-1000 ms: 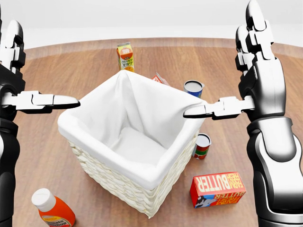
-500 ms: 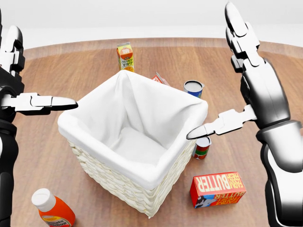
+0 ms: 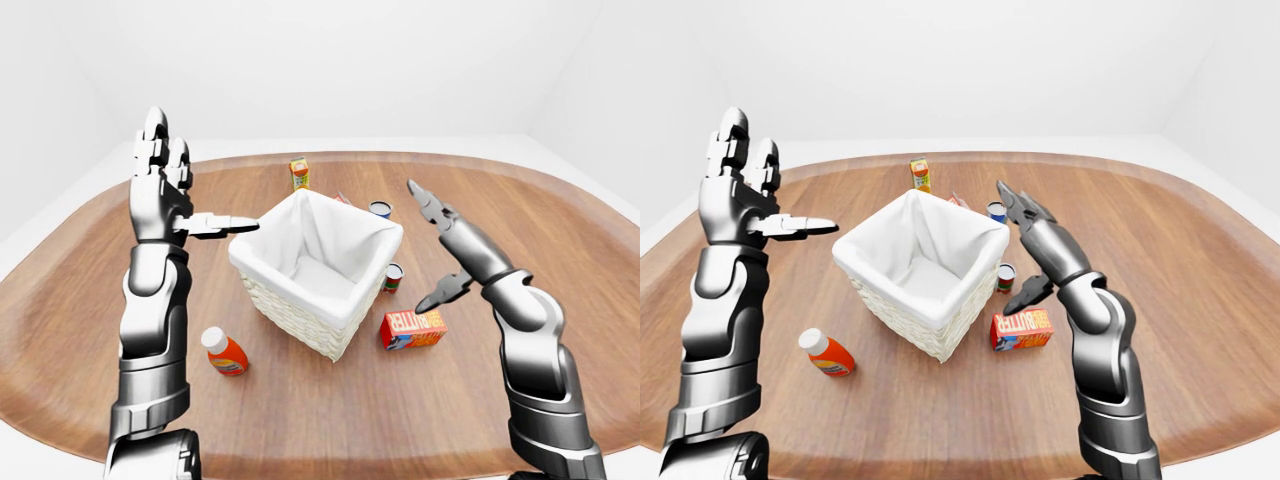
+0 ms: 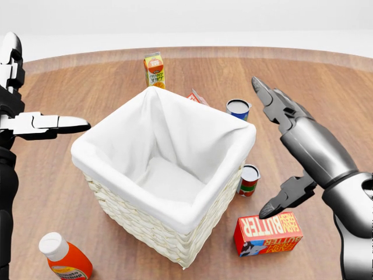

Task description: Pick up the butter and put it in the basket.

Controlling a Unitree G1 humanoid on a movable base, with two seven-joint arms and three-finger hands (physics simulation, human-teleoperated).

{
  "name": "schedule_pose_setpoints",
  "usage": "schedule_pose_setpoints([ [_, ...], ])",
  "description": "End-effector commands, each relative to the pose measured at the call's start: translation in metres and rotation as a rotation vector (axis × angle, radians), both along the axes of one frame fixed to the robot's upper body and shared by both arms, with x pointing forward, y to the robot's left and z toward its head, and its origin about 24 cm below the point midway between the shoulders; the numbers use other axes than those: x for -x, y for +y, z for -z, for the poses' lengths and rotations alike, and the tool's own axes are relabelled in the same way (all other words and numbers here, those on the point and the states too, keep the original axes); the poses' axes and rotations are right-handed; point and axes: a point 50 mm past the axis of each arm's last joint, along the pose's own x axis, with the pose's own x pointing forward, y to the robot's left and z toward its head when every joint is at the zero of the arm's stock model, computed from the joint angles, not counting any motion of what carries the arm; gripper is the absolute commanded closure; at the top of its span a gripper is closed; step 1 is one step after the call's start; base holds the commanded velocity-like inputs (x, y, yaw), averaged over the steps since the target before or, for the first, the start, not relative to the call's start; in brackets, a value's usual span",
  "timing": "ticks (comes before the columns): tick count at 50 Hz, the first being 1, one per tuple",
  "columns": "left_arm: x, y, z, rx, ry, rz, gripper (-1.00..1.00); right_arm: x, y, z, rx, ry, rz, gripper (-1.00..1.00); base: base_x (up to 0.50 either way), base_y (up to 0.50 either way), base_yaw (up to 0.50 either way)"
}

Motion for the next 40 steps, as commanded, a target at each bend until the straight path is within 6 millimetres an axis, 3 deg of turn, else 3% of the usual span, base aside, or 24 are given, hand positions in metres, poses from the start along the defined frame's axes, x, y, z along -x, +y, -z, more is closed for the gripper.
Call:
schedule_pose_setpoints([
  [1,0.0,0.003,-0.002,0.005,-0.006,-0.007,-1.0,0.003,-0.008,0.02,0.154,0.134,0.067,-1.0,0.0,0.0,0.0],
  [13,0.001,0.004,-0.002,0.008,-0.007,-0.01,-1.0,-0.002,-0.012,0.051,0.246,0.293,0.114,-1.0,0.0,0.0,0.0],
  [40,-0.001,0.007,-0.001,0.014,0.001,-0.019,-1.0,-0.024,-0.015,0.1,0.304,0.414,0.207,-1.0,0.0,0.0,0.0],
])
